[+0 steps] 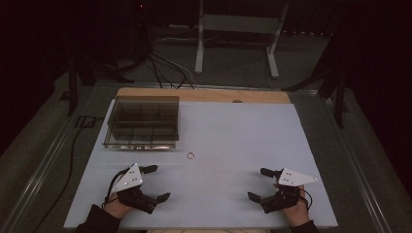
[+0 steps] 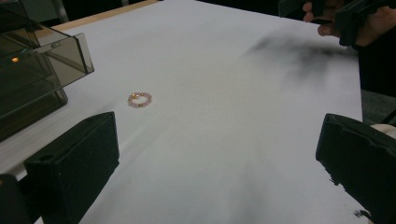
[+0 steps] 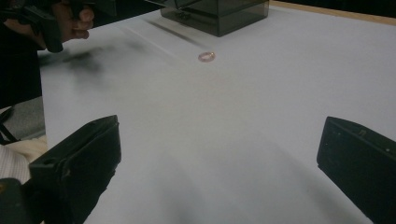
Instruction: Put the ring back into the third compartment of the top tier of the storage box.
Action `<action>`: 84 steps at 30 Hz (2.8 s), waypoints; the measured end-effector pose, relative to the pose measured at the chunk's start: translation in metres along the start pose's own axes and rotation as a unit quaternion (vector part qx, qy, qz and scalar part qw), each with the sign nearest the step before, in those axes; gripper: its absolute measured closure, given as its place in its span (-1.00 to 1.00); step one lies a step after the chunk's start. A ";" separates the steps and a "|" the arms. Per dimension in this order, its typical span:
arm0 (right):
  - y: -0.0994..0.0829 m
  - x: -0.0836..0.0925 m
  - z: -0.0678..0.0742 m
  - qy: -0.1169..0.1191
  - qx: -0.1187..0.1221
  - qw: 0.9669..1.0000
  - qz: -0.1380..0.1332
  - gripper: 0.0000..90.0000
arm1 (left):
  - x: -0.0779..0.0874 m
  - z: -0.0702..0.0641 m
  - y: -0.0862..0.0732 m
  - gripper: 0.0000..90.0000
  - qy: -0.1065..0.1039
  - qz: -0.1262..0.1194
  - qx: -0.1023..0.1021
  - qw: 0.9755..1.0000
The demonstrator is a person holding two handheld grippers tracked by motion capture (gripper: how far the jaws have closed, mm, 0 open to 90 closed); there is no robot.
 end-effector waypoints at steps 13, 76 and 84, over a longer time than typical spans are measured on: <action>0.001 0.001 0.001 -0.001 0.001 1.000 -0.005 -1.00 | -0.010 0.003 0.007 -0.99 -0.005 0.002 -0.002 1.000; 0.001 0.001 0.001 0.003 0.000 1.000 -0.003 -1.00 | -0.125 0.030 0.038 -0.65 0.055 0.140 -0.005 0.989; 0.001 0.001 0.001 0.004 -0.002 1.000 -0.001 -1.00 | -0.132 0.043 0.034 -0.09 0.084 0.155 0.001 0.984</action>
Point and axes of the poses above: each handheld gripper's, and its own axes: x roughly backward along the jaws, y roughly out of its top, z roughly to its left, the point moved 5 cm from there along -x, roughly forward along the jaws, and after that the axes turned 7 degrees about -y, right-handed, at the moved point
